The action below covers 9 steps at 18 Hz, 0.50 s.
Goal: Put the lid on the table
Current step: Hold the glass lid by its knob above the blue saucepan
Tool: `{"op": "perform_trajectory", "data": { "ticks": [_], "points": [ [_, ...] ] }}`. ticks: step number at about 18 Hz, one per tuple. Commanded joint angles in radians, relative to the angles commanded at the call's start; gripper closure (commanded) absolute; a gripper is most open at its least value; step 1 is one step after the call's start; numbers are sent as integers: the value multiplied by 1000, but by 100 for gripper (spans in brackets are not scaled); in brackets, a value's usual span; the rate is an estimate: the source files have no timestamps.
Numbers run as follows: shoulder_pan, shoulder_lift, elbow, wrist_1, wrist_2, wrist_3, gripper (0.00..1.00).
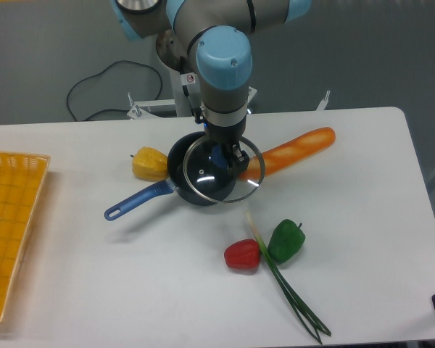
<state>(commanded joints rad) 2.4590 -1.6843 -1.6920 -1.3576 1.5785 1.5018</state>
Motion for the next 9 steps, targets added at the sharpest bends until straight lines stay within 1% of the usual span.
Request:
{"op": "perform_trajectory", "data": {
  "ticks": [3, 9],
  "points": [
    [-2, 2, -8, 2, 2, -2, 41],
    [3, 2, 3, 2, 6, -20, 41]
  ]
}}
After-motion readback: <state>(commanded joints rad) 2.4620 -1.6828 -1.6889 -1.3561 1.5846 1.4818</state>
